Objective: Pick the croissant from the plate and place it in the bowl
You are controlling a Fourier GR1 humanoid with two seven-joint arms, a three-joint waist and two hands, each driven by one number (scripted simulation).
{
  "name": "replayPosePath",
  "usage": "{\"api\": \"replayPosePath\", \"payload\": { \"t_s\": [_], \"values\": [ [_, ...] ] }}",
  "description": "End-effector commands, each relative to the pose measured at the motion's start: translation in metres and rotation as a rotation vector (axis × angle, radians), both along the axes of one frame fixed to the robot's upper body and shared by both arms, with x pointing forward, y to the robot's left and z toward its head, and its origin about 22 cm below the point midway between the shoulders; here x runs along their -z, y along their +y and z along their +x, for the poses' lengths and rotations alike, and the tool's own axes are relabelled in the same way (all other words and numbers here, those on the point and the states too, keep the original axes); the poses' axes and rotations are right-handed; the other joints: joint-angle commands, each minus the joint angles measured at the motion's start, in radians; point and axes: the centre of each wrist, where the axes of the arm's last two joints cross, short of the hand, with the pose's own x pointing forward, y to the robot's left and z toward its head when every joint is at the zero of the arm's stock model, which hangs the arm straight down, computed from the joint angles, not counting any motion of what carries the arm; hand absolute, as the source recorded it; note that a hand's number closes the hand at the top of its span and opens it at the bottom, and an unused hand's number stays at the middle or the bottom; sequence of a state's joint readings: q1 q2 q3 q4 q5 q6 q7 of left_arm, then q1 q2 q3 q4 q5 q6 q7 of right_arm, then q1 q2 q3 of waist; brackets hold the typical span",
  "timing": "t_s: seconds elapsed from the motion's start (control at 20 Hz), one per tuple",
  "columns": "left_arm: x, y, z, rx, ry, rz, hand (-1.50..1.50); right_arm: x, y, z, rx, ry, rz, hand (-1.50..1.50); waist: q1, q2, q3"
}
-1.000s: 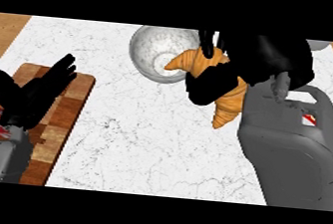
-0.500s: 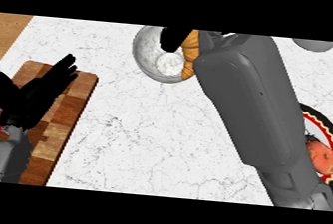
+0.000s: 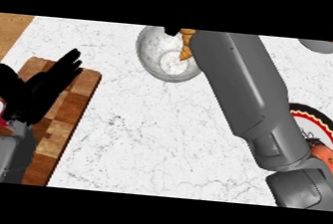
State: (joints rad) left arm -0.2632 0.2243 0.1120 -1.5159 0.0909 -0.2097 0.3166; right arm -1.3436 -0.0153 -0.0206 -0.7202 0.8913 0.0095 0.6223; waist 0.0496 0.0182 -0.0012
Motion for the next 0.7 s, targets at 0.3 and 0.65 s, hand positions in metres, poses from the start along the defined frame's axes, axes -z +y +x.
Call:
{"api": "replayPosePath", "payload": {
  "t_s": [0.3, 0.65],
  "values": [
    [-0.013, -0.025, 0.004, 0.054, -0.031, 0.001, 0.0, 0.043, -0.034, 0.032, -0.048, 0.082, 0.09, 1.5, 0.048, 0.02, 0.001],
    [-0.012, -0.006, 0.012, 0.077, -0.038, 0.012, 0.0, 0.07, -0.036, 0.033, 0.049, 0.174, 0.401, -1.5, 0.079, 0.046, 0.001]
  ]
}}
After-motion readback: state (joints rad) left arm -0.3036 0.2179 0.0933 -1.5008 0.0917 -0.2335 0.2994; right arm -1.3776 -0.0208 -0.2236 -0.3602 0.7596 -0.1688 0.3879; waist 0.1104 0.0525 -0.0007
